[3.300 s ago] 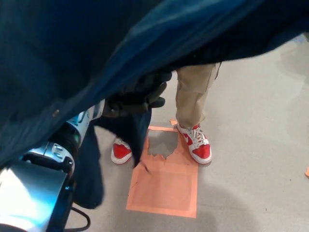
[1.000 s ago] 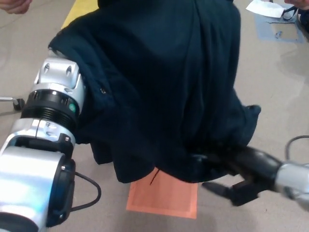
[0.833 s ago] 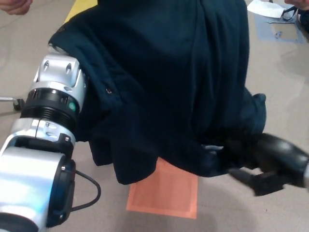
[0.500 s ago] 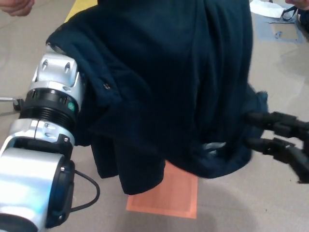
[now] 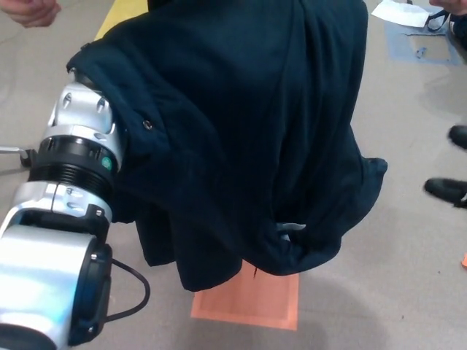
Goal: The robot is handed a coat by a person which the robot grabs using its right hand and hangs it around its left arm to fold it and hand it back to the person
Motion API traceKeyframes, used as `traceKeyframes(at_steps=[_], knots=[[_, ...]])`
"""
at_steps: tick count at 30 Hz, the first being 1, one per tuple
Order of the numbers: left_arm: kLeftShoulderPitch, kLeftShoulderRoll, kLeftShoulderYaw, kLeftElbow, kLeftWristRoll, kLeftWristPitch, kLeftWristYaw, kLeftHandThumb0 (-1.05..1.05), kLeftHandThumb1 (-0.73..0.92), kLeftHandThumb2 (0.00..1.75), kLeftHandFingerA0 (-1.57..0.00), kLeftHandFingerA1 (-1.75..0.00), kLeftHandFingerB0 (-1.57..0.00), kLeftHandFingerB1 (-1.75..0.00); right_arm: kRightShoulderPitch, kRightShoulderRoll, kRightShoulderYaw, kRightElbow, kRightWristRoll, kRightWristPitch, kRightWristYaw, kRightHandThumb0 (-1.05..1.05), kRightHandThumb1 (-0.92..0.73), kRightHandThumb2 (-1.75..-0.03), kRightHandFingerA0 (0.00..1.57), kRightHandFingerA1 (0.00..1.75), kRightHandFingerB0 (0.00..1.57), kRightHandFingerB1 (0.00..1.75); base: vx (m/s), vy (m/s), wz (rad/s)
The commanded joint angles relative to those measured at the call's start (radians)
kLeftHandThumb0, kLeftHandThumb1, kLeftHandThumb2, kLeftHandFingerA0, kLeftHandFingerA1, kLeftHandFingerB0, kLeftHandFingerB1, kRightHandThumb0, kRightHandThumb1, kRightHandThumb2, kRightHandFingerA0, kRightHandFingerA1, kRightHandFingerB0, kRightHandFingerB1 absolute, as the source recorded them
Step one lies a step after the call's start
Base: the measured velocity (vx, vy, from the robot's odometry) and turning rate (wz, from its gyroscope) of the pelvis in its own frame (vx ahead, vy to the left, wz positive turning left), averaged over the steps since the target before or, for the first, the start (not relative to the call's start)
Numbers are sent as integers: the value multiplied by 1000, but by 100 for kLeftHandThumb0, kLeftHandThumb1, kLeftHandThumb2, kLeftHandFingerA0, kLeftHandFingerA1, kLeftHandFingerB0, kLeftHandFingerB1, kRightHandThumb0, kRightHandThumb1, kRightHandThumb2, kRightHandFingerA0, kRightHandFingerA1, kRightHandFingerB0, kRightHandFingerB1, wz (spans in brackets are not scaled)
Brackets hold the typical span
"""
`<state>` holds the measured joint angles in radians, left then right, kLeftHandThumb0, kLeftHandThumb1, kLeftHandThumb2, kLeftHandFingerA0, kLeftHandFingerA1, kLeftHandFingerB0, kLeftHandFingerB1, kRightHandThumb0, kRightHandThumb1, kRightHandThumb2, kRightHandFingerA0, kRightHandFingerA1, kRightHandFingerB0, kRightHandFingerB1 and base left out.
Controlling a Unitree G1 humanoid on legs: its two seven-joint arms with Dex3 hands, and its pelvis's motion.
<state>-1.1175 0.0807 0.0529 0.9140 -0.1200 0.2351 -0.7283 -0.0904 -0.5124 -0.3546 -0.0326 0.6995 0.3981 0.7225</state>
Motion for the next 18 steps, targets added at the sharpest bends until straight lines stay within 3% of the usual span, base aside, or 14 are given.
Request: traceKeyframes(at_steps=[1, 3, 4, 5, 6, 9, 10, 12, 13, 14, 15, 16, 18], knots=[[-36, 91, 83, -169, -115, -21, -99, -75, 62, 97, -9, -44, 0, -32, -37, 141, -381, 301, 325, -56, -65, -83, -67, -107, 19, 48, 0, 34, 0, 0, 0], [-26, 87, 86, -185, -118, -19, -101, -75, 62, 97, -14, -46, 0, -33, -46, 142, -319, 366, 164, -146, -47, -83, -77, -112, 12, 45, 0, 28, 0, 0, 0], [-21, 87, 89, -197, -121, -11, -101, -71, 78, 64, -16, -31, -9, -23, -57, 145, -273, 395, 78, -172, -86, -83, -73, -107, 0, 36, 16, 28, 0, 0, 0], [-14, 90, 92, -211, -126, -3, -110, -69, 61, 97, -9, -45, 0, -35, -73, 146, -155, 467, -120, -255, -189, -76, -83, -67, 8, 27, 9, 24, 0, 0, 0], [-8, 91, 92, -220, -128, 0, -117, -74, 63, 97, -10, -45, 0, -32, -84, 143, -88, 509, -228, -291, -248, -77, -67, -99, 4, 34, 5, 28, 0, 0, 0], [9, 90, 85, -243, -123, 9, -121, -73, 64, 98, -3, -41, -1, -30, -106, 107, 44, 618, -377, -324, -306, -76, -74, -106, 0, 26, 0, 23, 0, 0, 0], [20, 87, 84, -256, -123, 11, -123, -74, 63, 97, -10, -44, 0, -32, -127, 98, 123, 716, -457, -341, -357, -74, -92, -72, 1, 21, 4, 22, 0, 0, 0], [35, 85, 82, -271, -123, 11, -124, -75, 63, 97, -11, -45, 0, -33, -154, 99, 216, 840, -547, -353, -444, -73, -92, -73, 1, 20, 4, 22, 0, 0, 0], [44, 83, 83, -283, -125, 17, -123, -70, 80, 64, -16, -30, -9, -23, -158, 110, 240, 889, -561, -358, -473, -70, -92, -72, 1, 19, 5, 23, 0, 0, 0], [50, 83, 83, -291, -126, 21, -122, -70, 80, 64, -16, -30, -9, -23, -162, 118, 257, 929, -566, -368, -488, -70, -92, -72, 1, 19, 5, 23, 0, 0, 0], [55, 88, 86, -296, -129, 24, -128, -69, 80, 65, -16, -30, -9, -22, -164, 133, 273, 990, -567, -396, -495, -77, -78, -108, 0, 24, 14, 29, 0, 0, 0], [56, 94, 88, -299, -132, 25, -136, -68, 62, 97, -9, -45, 0, -35, -172, 135, 313, 1040, -593, -389, -519, -79, -82, -112, 0, 21, 10, 26, 0, 0, 0], [55, 100, 87, -302, -129, 23, -140, -74, 63, 97, -10, -45, 0, -31, -188, 131, 352, 1087, -608, -374, -538, -81, -83, -110, 6, 22, 9, 27, 0, 0, 0]])
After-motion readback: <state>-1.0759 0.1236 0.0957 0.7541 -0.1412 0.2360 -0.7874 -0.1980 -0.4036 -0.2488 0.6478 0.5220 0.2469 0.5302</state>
